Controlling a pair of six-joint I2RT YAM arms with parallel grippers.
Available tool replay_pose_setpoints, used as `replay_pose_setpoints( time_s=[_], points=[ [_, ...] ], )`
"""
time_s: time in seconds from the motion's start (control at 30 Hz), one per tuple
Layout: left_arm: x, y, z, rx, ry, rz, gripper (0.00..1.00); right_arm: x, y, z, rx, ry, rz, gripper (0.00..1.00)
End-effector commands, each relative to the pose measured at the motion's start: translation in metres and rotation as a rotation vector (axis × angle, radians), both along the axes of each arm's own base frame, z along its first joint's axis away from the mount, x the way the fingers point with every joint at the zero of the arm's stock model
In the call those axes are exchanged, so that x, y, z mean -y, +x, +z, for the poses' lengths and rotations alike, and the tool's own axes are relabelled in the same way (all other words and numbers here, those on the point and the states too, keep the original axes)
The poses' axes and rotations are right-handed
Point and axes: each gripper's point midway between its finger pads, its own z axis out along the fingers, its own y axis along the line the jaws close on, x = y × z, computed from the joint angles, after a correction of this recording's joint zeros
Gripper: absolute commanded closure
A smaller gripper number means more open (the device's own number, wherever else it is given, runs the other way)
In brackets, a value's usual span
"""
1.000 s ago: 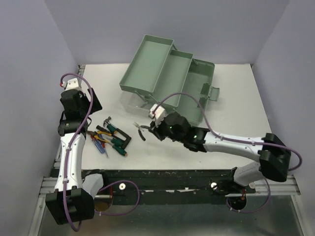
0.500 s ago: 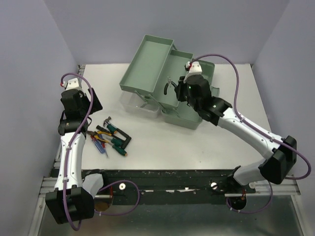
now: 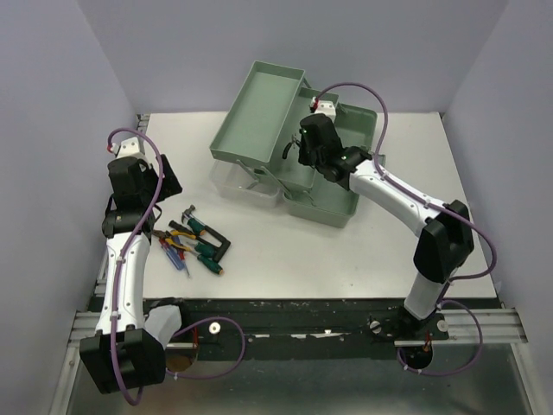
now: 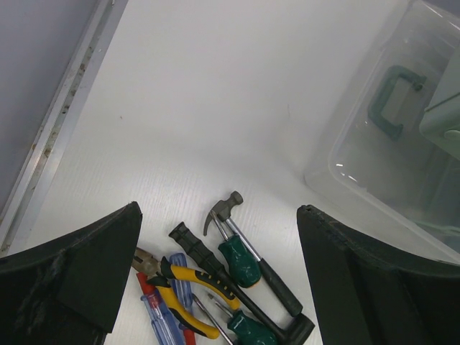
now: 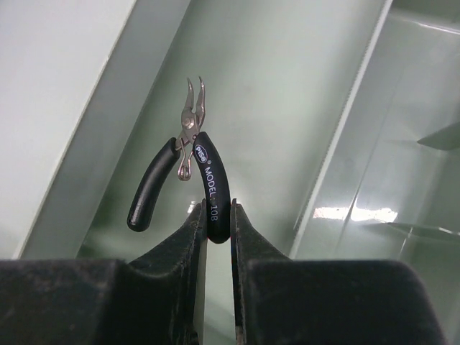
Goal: Pack the tool kit
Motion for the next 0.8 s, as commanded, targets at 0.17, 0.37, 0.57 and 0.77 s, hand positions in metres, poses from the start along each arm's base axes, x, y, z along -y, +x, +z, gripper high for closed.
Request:
replay_pose_setpoints(
  time_s=[0.17, 0.37, 0.57, 0.77],
  points=[
    [-0.001, 0.003, 0.003, 0.014, -0.005, 0.002, 0.01, 0.001, 0.003, -0.003, 0.008, -0.055, 0.029, 0.49],
    [-0.004, 0.001, 0.005, 0.018, 0.008, 0.014, 0.01, -0.006, -0.001, 0.036, 0.132, -0.079, 0.161, 0.06],
    [-0.003, -0.002, 0.012, 0.060, 0.033, -0.002, 0.01, -0.047, -0.062, 0.081, 0.321, 0.102, 0.554, 0.10],
    [0.001, 0.001, 0.008, 0.056, 0.019, -0.023, 0.01, -0.137, -0.191, 0.055, 0.355, 0.194, 1.103, 0.16]
  ],
)
